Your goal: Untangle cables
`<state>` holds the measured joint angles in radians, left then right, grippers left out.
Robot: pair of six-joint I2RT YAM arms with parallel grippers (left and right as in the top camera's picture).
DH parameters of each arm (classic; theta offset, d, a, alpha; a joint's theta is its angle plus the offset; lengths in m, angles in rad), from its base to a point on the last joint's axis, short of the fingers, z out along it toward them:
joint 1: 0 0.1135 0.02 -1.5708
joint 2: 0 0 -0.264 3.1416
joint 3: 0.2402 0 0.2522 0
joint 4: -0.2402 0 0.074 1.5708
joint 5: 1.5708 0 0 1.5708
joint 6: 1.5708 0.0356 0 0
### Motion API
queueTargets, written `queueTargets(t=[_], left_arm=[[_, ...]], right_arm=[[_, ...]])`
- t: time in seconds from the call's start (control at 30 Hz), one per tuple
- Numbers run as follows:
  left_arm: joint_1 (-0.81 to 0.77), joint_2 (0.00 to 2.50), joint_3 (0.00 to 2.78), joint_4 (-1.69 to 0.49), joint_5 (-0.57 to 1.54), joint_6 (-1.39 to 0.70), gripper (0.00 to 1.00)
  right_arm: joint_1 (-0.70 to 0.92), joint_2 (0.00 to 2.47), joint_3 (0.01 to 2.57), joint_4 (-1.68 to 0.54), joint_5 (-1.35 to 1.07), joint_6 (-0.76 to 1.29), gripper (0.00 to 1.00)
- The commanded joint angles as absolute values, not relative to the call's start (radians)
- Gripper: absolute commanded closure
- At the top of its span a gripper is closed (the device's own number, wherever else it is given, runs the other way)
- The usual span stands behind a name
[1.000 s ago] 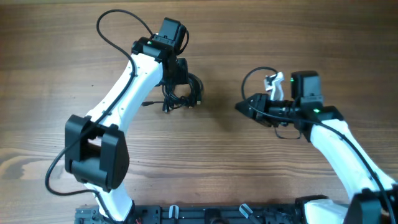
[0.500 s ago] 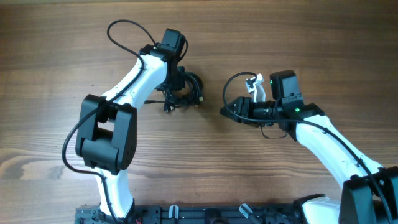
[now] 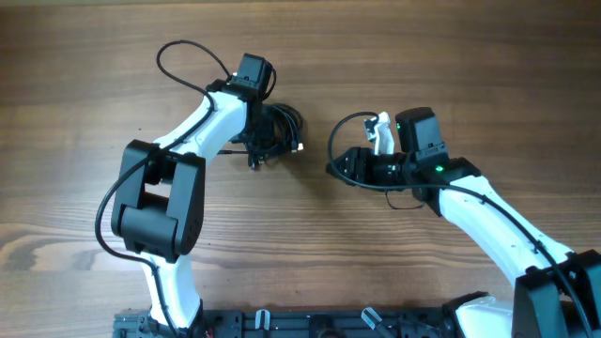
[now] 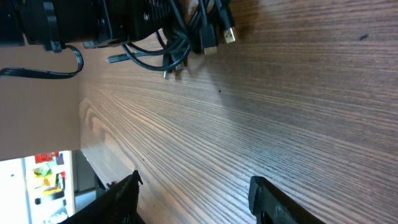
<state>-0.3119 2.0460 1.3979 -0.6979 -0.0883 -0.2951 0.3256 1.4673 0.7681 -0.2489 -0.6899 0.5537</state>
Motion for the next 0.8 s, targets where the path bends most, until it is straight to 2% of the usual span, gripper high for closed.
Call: queueTargets(t=[0.0, 0.07, 0.1, 0.13, 0.2, 0.37, 0.67, 0.77], left_arm=[[-0.305, 2.061, 1.387, -0.688, -0.102, -0.292, 0.72], [-0.306, 2.061, 1.387, -0.687, -0.098, -0.292, 0.81], [-0.305, 2.061, 1.387, -0.688, -0.077, -0.291, 0.86], [-0.305, 2.061, 1.387, -0.688, -0.067, -0.291, 0.9], [-0.305, 2.061, 1.387, -0.689, -0.06, -0.291, 0.96], [-0.295, 2.059, 1.392, -0.714, -0.041, -0.282, 0.96], [-0.199, 2.059, 1.422, -0.763, 0.309, -0.212, 0.96], [-0.17, 2.059, 1.422, -0.764, 0.365, -0.212, 0.96]], right_arm=[[0.343, 1.48, 0.784, -0.245, -0.634, 0.584, 0.41], [0.344, 1.48, 0.784, -0.246, -0.61, 0.587, 0.45], [0.34, 1.48, 0.784, -0.247, -0.595, 0.589, 0.6], [0.339, 1.48, 0.784, -0.244, -0.595, 0.621, 0.61], [0.339, 1.48, 0.784, -0.231, -0.595, 0.684, 0.61], [0.34, 1.48, 0.784, -0.192, -0.595, 0.707, 0.5], [0.34, 1.48, 0.784, -0.191, -0.595, 0.628, 0.46], [0.343, 1.48, 0.784, -0.19, -0.595, 0.63, 0.46]])
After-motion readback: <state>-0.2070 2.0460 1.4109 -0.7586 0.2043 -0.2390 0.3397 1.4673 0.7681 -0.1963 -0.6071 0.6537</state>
